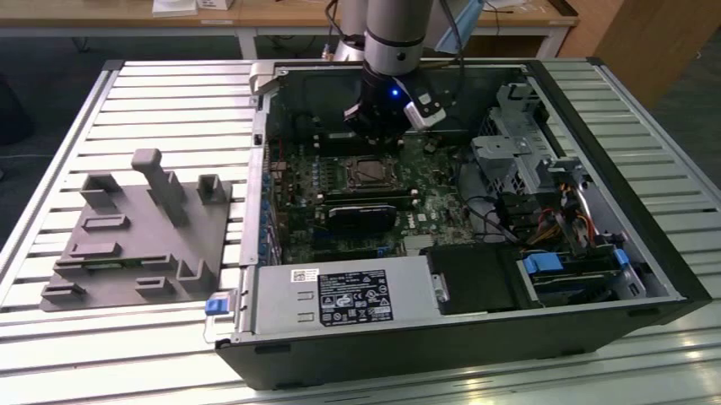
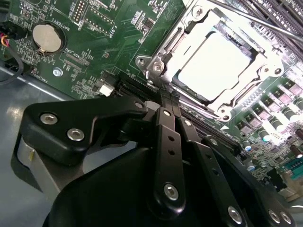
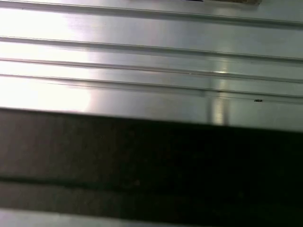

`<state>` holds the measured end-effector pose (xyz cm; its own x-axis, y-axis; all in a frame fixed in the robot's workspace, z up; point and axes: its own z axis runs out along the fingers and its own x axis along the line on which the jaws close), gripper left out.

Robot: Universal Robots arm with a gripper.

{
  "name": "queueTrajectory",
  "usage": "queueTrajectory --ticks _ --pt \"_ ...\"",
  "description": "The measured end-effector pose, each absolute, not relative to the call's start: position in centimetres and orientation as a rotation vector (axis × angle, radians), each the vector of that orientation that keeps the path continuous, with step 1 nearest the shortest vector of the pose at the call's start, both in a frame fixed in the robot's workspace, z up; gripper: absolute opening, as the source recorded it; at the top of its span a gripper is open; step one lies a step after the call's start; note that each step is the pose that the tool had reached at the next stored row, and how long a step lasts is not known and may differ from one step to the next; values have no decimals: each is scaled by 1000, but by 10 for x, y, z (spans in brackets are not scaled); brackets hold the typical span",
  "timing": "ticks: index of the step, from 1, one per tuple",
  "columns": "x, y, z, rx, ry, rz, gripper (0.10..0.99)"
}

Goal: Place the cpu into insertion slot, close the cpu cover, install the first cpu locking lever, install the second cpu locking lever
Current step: 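Install the first cpu locking lever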

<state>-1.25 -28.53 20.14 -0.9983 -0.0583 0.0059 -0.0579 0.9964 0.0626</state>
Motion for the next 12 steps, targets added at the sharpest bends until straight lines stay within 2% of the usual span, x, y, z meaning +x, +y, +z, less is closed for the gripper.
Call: queueTrajectory --ticks 12 --pt "-11 -284 198 91 -3130 -66 106"
